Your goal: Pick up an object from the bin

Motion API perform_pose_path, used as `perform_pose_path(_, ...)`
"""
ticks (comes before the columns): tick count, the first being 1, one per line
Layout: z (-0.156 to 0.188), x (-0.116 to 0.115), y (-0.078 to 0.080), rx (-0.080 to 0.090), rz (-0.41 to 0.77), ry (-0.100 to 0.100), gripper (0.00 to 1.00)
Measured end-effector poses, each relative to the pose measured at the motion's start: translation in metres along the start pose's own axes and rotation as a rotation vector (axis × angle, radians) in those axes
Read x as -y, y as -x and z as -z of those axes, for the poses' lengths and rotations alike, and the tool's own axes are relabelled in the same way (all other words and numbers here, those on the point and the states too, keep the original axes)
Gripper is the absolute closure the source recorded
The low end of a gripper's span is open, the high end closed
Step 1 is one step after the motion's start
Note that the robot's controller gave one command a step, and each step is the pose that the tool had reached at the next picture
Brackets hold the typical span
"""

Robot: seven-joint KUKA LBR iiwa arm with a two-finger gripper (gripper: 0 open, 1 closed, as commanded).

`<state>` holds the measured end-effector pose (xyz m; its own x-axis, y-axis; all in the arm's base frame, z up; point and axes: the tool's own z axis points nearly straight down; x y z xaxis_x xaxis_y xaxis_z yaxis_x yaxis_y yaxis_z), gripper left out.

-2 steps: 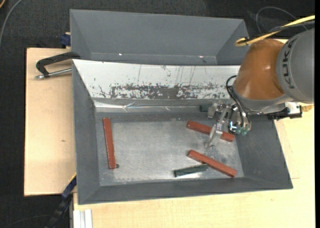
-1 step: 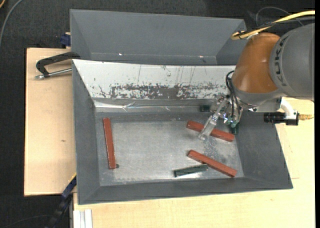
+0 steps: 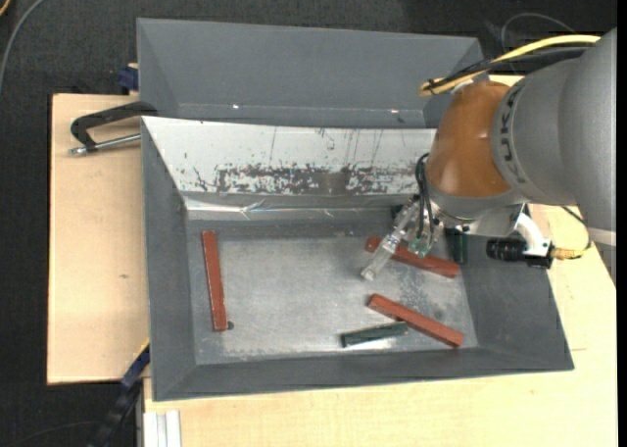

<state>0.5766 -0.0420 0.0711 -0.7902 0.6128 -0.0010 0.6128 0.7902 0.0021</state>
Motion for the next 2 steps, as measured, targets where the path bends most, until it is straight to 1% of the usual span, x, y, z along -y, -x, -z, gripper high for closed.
perform_pose_path(1,0.0009,-0.0008,0.0006,0.002,0.002,0.0,0.0)
perform_pose_path(2,0.0007,-0.001,0.0003,0.001,0.002,-0.001,1.0)
